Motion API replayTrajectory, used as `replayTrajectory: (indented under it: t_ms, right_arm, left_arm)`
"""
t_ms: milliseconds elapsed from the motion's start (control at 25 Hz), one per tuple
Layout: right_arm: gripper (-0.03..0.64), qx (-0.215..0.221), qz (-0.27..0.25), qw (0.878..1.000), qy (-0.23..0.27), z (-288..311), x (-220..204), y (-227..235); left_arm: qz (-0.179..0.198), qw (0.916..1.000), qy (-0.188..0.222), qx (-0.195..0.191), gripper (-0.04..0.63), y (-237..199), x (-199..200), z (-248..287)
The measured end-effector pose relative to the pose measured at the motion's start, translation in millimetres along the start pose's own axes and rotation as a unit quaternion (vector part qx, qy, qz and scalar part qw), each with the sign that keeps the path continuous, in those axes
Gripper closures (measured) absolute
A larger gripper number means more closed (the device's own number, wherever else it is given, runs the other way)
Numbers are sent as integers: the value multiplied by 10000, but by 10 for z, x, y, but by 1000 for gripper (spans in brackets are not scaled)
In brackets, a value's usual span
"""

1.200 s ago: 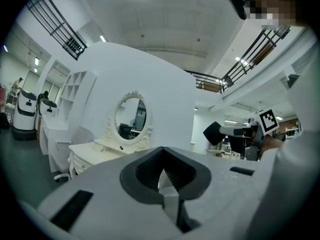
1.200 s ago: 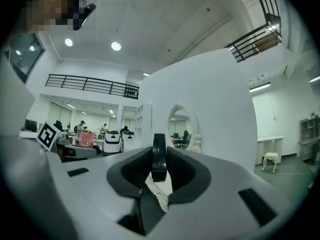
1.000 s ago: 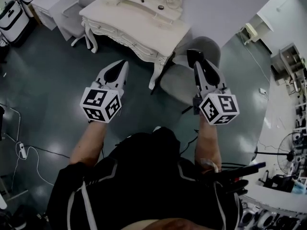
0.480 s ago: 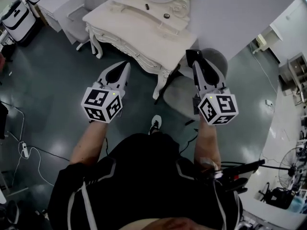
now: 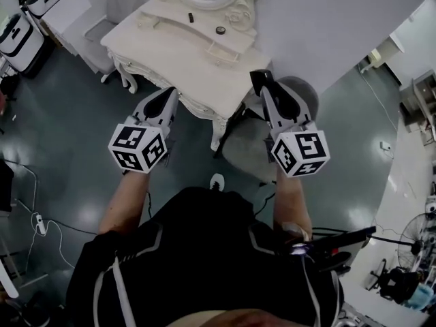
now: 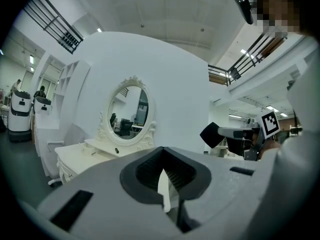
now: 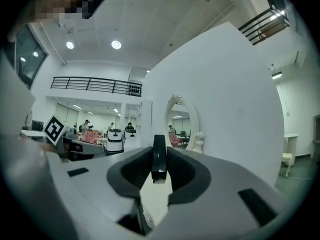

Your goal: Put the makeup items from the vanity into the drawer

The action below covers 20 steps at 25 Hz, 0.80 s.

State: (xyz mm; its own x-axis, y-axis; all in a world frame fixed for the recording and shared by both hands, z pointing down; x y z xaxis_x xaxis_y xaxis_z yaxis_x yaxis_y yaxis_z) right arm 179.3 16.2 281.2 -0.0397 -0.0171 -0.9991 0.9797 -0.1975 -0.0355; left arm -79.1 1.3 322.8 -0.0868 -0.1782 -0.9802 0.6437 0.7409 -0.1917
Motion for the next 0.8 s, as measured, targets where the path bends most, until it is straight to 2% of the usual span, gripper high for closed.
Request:
replayTrajectory:
  t_ms: [240, 400, 640, 800]
  right_arm:
    - [523, 44, 39, 10000, 10, 305, -7, 437]
    - [523, 40, 43, 10000, -27, 487, -34, 693]
    - [523, 7, 68, 9998, -173, 825, -127, 765]
    - [523, -165, 20, 9995, -285, 1119, -163, 773]
  left_arm:
    - [118, 9997, -154, -114, 591, -39, 72, 654]
    - [24, 9997, -150, -174, 591, -118, 99, 978]
    - [54, 9997, -211, -63, 591, -440, 83, 1180]
    - [-22, 9994, -216, -251, 591, -749, 76, 1373]
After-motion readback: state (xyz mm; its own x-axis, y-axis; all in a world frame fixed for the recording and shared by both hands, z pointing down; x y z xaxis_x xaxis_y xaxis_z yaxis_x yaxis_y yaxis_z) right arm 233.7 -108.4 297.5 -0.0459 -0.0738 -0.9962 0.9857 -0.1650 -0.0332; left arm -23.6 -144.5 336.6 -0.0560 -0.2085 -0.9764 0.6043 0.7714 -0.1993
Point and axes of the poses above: the fingertips, and each gripper's own axes: z forward along the fingers, y to its right, x out of its top, the point moved 5 cm from there along -z, backward along the fingers, and after that the axes turned 15 degrees about -x, right-handed, at the moved point
